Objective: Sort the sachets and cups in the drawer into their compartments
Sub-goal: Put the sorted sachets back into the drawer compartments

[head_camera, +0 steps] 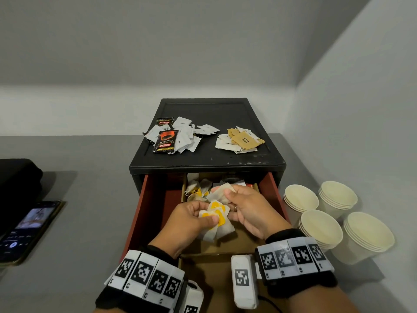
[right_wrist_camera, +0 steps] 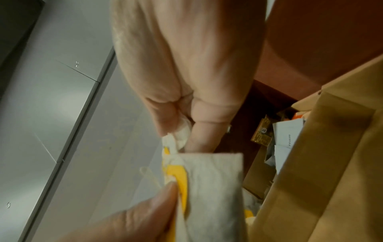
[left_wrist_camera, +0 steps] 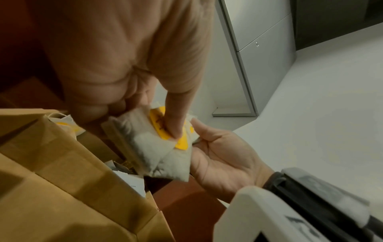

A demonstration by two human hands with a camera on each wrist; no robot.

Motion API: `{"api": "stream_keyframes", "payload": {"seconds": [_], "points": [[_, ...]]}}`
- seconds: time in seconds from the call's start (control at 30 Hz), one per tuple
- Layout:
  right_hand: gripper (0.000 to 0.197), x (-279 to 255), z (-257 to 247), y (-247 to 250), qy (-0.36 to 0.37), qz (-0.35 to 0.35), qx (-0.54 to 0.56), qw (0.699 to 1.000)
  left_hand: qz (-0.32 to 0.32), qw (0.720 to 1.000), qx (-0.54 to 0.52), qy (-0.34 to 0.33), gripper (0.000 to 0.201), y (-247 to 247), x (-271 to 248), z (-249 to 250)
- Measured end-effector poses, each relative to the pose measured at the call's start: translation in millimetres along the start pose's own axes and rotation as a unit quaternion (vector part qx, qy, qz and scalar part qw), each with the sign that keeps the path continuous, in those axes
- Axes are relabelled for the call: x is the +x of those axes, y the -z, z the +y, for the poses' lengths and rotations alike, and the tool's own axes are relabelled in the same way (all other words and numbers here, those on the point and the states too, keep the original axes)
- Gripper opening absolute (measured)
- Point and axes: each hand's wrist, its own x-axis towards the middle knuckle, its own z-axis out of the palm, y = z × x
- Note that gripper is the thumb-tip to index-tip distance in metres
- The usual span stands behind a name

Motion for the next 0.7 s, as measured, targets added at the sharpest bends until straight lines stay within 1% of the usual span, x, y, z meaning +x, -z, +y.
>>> {"api": "stream_keyframes", "payload": {"seconds": [0.07, 0.1, 0.17, 0.23, 0.27, 0.3, 0.43, 0.57, 0.63, 0.7], "points": [[0.032, 0, -2, 0, 0.005, 0.01, -0.013, 1.0, 0.002, 1.0, 0.02, 0.002, 0.008, 2, 0, 0], [0.031, 1, -3, 0, 0.008, 0.028, -0.024, 0.999, 0.005, 1.0, 0.024, 0.003, 0.006, 3, 0, 0], [0.026, 2, -5, 4, 0.018, 0.099, -0.074, 0.992, 0.012, 1.0, 0.018, 0.002, 0.006, 6, 0, 1], [0.02, 4, -5, 12, 0.042, 0.174, -0.147, 0.973, 0.016, 1.0, 0.009, -0.001, 0.005, 9, -1, 2], [0.017, 4, -4, 15, 0.058, 0.192, -0.171, 0.965, 0.02, 1.0, 0.007, -0.002, 0.005, 10, -1, 3], [0.015, 3, -4, 17, 0.07, 0.196, -0.186, 0.96, 0.025, 1.0, 0.008, -0.004, 0.005, 11, -1, 4], [0.021, 1, -3, 14, 0.094, 0.162, -0.241, 0.952, 0.034, 0.999, 0.041, -0.012, 0.008, 13, -3, 6], [0.031, 2, -1, 11, 0.113, 0.132, -0.315, 0.933, 0.036, 0.994, 0.099, -0.024, 0.009, 14, -5, 6], [0.034, 2, 0, 9, 0.111, 0.092, -0.344, 0.928, 0.023, 0.99, 0.133, -0.028, 0.011, 14, -4, 5], [0.035, 0, 0, 5, 0.096, 0.03, -0.348, 0.932, 0.007, 0.986, 0.164, -0.037, 0.007, 11, -6, 4]]}}
